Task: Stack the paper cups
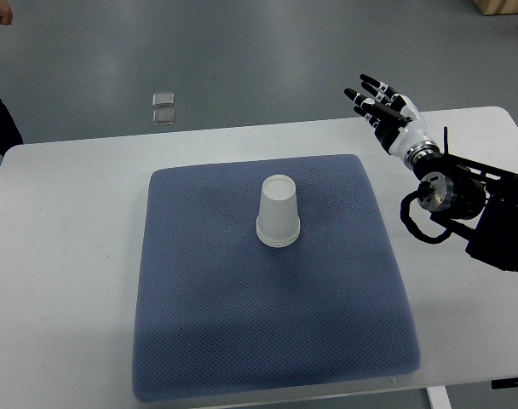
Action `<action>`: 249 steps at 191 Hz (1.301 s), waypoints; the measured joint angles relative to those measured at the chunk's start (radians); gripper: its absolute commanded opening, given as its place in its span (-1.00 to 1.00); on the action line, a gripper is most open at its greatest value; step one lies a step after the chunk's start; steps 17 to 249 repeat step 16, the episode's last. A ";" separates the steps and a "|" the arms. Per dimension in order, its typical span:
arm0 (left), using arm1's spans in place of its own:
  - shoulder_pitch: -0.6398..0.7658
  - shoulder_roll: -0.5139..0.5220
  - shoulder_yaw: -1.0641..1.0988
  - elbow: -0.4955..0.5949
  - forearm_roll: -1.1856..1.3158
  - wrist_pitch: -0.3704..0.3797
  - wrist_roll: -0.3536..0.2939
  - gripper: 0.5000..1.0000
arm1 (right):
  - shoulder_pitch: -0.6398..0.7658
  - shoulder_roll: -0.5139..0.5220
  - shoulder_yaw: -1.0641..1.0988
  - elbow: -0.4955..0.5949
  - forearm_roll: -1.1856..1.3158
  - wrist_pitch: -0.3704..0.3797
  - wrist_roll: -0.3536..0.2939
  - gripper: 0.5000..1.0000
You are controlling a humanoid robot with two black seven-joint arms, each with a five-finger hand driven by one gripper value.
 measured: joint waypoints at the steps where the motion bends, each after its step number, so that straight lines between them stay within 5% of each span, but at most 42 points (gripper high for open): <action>1: 0.000 0.000 0.000 0.000 0.000 0.000 0.000 1.00 | 0.000 0.000 0.001 0.000 0.000 0.000 0.000 0.62; 249: 0.000 0.000 0.000 0.000 0.000 0.000 0.000 1.00 | -0.002 0.000 0.015 -0.005 -0.001 0.001 0.004 0.62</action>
